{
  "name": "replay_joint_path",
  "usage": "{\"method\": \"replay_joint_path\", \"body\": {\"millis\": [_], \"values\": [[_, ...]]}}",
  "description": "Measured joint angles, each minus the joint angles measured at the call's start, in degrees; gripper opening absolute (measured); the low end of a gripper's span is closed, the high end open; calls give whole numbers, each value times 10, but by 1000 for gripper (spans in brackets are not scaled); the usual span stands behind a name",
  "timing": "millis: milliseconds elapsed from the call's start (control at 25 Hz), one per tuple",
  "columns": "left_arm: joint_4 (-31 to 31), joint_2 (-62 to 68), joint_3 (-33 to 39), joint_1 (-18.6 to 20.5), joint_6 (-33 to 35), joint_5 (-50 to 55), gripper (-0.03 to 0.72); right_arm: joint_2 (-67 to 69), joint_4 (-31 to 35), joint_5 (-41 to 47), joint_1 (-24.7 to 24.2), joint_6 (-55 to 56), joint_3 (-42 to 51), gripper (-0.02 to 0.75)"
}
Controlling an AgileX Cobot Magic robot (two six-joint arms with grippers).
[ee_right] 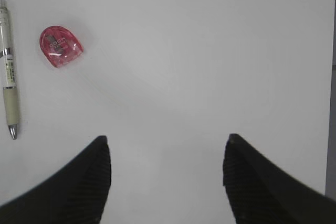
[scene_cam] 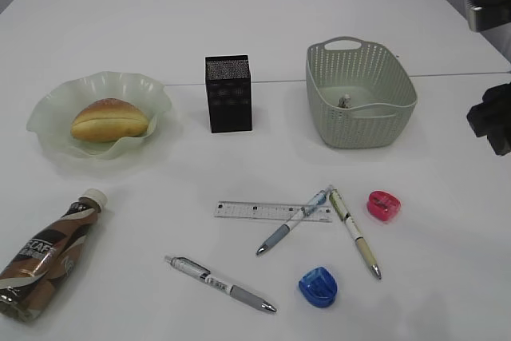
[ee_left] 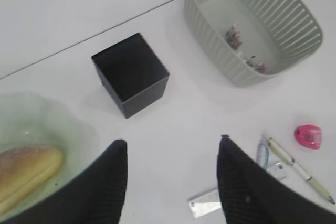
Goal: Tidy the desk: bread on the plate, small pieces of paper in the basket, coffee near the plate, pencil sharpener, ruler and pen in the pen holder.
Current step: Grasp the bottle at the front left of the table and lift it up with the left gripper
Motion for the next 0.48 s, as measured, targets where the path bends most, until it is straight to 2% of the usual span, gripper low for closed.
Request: {"method": "replay_joint_path", "body": {"millis": [240,480], "values": [[22,-82,138,41,0,-2,403,0,8,4,0,0,0,492],[55,-180,312,71,0,-39,403,0,41,5,0,0,0,491]]}}
